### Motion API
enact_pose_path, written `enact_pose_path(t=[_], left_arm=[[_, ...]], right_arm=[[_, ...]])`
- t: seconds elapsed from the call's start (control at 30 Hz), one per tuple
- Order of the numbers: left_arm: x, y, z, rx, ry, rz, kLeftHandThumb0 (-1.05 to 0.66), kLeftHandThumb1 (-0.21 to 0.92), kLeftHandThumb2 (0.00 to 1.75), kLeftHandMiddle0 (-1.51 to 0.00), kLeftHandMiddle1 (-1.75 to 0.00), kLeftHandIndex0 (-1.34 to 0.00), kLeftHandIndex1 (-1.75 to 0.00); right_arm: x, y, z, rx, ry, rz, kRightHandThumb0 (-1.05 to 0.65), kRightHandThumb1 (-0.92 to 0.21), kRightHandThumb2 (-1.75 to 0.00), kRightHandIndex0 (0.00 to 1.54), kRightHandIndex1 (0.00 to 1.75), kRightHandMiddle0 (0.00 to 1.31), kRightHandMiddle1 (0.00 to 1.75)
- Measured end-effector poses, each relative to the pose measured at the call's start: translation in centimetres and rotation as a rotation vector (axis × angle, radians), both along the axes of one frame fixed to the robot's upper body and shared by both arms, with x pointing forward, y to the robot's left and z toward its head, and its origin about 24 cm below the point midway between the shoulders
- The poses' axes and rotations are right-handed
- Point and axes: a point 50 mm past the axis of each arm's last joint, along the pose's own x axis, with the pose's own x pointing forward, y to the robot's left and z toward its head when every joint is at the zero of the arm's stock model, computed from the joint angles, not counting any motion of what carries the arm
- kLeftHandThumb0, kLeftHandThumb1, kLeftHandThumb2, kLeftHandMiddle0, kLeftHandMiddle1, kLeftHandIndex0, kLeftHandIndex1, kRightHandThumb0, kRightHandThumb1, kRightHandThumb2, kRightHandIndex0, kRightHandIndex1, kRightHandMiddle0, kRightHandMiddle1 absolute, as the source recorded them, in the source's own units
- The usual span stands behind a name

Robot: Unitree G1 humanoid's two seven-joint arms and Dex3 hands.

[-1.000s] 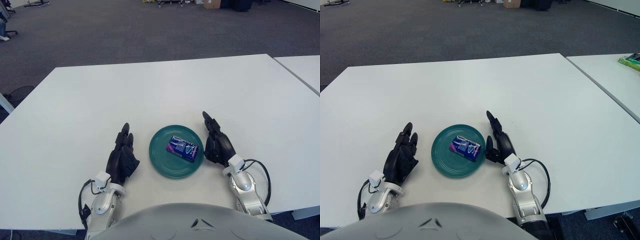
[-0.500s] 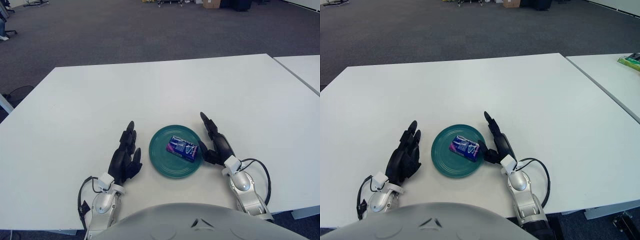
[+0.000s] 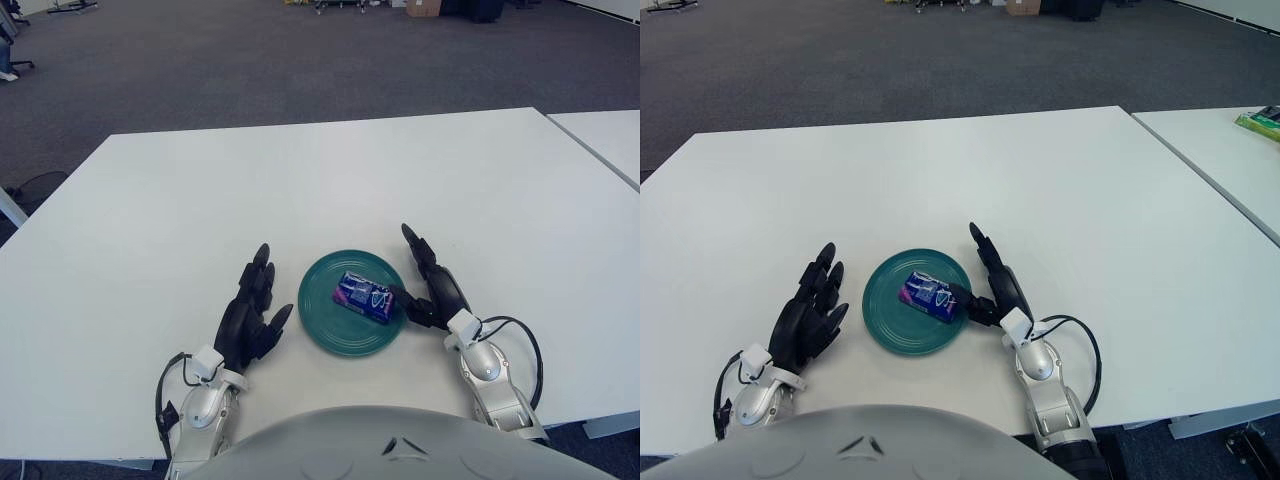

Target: Put the gum into the plate.

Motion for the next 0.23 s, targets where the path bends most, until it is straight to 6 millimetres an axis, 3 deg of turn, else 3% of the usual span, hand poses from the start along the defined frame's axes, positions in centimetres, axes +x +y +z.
enact_pose_path(t=[0.23], left_arm=[[0.0,-0.04,-0.08,0.036,-0.019,-0.021,-1.05,0.91,0.05,0.0,0.0,0.0,0.0]], right_arm=[[0.05,-0.02,0.05,0.006,0.007,-0.007,-1.05,-0.92,-0.32,0.0,0.0,0.0,0.0]])
